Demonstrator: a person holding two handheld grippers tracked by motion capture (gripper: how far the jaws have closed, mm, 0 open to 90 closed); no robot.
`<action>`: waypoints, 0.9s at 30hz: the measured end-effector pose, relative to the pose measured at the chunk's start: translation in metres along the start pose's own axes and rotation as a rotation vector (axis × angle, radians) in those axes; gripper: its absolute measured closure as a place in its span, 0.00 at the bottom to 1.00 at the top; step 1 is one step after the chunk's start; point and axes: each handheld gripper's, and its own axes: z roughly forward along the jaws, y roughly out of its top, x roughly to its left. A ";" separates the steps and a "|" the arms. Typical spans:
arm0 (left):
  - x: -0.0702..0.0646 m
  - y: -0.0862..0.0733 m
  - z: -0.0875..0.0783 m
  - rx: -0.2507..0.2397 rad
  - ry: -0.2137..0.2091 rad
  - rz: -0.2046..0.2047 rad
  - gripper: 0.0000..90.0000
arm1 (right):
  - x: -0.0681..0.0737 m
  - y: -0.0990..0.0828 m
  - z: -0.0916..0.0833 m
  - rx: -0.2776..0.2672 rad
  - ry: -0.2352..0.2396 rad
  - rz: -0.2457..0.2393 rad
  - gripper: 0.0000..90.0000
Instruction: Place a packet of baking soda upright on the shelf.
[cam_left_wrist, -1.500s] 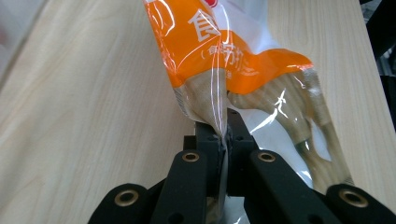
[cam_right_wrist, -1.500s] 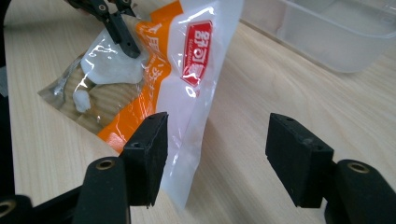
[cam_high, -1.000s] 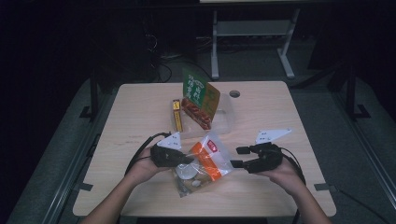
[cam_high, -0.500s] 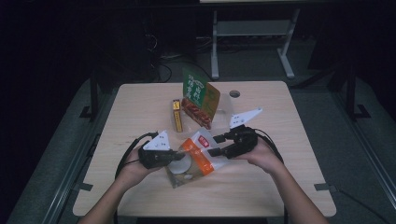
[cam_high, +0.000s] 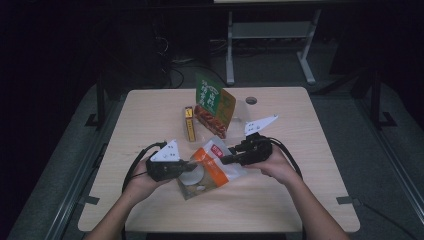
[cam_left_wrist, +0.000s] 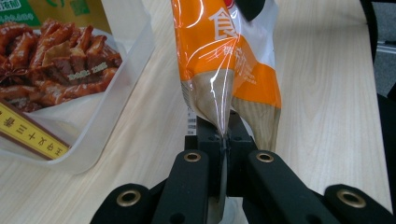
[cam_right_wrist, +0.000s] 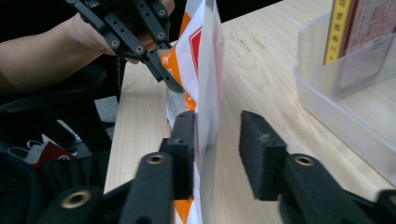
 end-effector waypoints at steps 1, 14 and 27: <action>0.000 0.000 0.000 -0.002 -0.005 0.000 0.98 | 0.002 0.000 0.001 0.008 0.004 -0.008 0.81; 0.004 -0.003 -0.001 -0.043 -0.030 -0.016 0.93 | 0.011 0.009 -0.004 0.012 0.040 -0.050 1.00; 0.007 -0.006 -0.011 -0.098 0.022 -0.066 0.44 | 0.025 0.020 -0.031 -0.026 -0.022 -0.108 1.00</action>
